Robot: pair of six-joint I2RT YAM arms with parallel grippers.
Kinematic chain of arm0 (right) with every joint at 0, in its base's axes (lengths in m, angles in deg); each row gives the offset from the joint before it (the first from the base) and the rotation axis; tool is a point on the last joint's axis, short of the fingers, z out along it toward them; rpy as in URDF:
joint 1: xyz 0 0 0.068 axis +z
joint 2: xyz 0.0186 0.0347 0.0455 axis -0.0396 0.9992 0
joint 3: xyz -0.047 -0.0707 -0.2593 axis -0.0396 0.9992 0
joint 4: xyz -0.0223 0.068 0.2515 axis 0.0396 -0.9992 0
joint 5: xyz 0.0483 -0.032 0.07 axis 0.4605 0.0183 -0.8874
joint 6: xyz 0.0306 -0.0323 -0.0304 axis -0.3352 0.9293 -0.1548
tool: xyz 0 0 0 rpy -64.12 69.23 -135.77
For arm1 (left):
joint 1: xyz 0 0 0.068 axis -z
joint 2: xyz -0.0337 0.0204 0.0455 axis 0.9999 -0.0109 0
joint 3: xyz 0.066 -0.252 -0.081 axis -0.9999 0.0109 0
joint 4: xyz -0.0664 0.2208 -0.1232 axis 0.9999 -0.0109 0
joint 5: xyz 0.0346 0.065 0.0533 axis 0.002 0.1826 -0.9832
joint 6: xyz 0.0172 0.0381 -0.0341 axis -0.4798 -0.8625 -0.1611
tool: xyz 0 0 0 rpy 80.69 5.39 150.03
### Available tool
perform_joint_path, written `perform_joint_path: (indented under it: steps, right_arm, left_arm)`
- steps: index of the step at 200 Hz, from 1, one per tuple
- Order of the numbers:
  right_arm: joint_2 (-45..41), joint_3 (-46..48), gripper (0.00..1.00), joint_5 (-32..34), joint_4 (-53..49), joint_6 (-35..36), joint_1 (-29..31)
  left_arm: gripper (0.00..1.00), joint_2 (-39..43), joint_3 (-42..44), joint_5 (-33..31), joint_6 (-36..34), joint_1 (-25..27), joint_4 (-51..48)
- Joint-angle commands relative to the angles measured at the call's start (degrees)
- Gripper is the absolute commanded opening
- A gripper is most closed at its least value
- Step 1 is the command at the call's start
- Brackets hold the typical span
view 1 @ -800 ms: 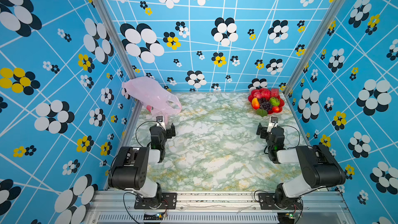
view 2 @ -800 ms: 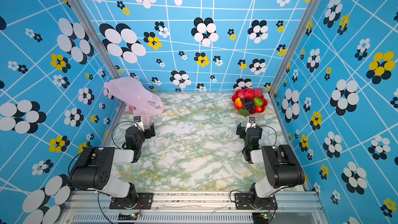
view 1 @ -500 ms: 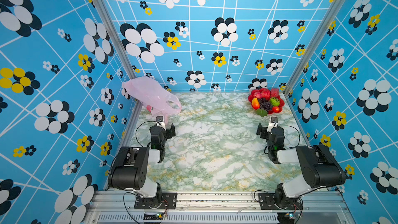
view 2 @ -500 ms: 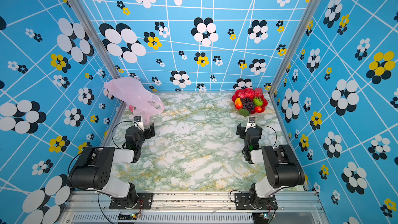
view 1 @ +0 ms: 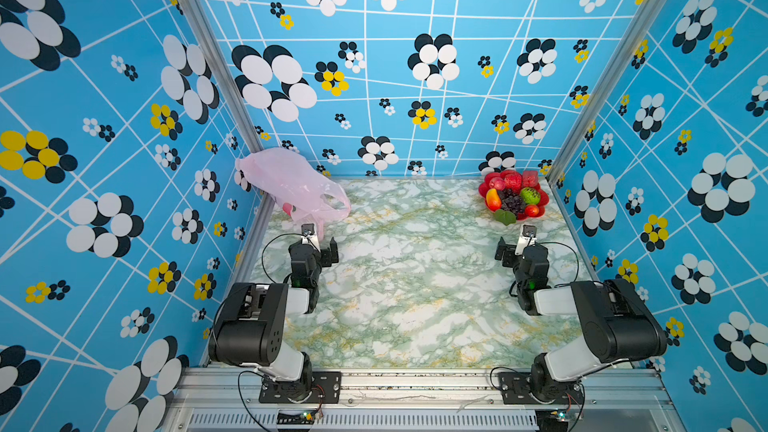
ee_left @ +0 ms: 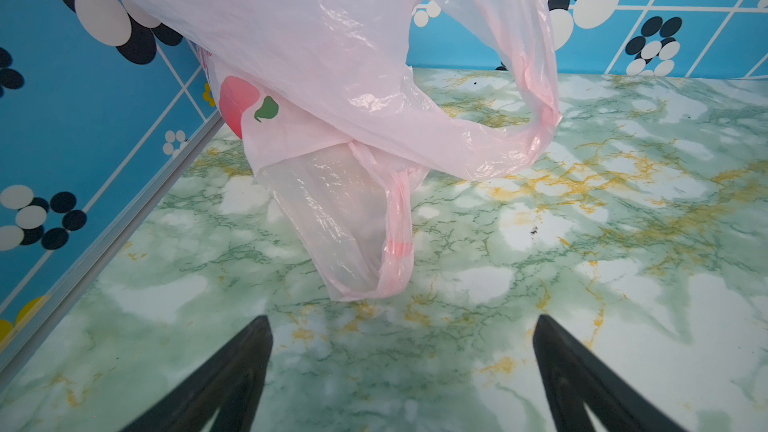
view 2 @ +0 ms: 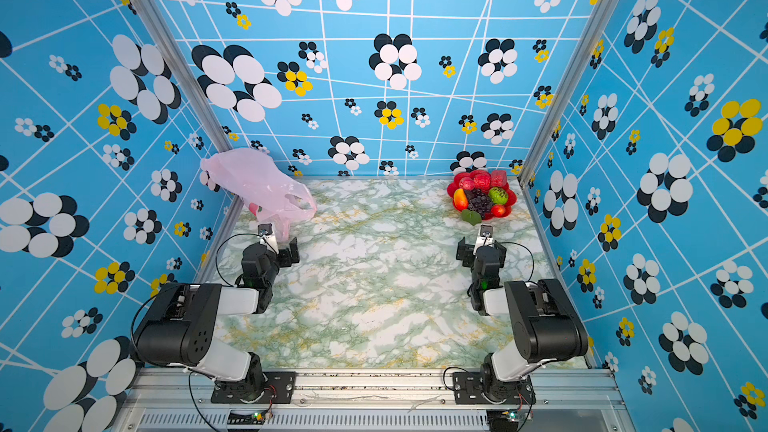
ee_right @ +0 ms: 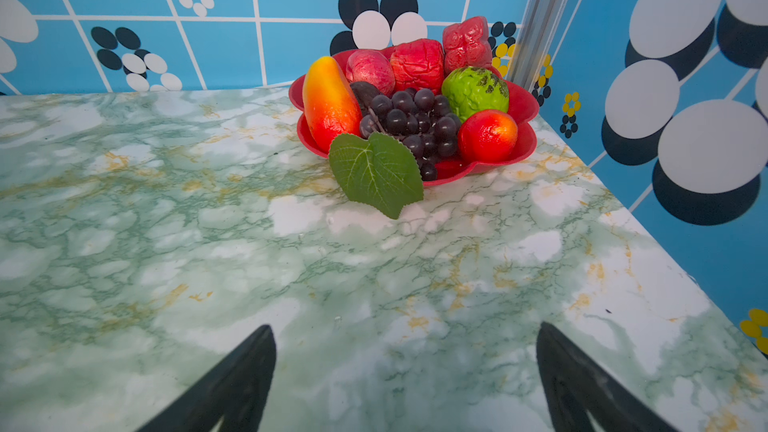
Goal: Place the fruits into the plastic bag
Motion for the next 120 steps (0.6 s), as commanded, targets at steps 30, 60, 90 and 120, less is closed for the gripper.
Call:
perform_joint_path:
  steps: [30,60,90,120]
  right_arm:
    - [0.04,-1.06,0.99,0.92,-1.29,-0.55,-0.34]
    - [0.00,-1.06,0.99,0.98,-1.20,-0.48,-0.44]
    - [0.11,-0.53,0.99,1.09,-0.22,-0.46,-0.36]
    - [-1.84,1.44,0.99,3.86,1.94,-1.47,-0.37]
  left_arm:
    - [0.99,-0.43,-0.74,-0.66,-0.91,0.30,-0.69]
    - [0.99,-0.43,-0.82,-0.65,-1.01,0.33,-0.67]
    - [0.99,-0.43,-0.74,-0.72,-0.97,0.29,-0.70]
    - [0.99,3.30,-1.67,-2.75,-0.08,0.24,-5.19]
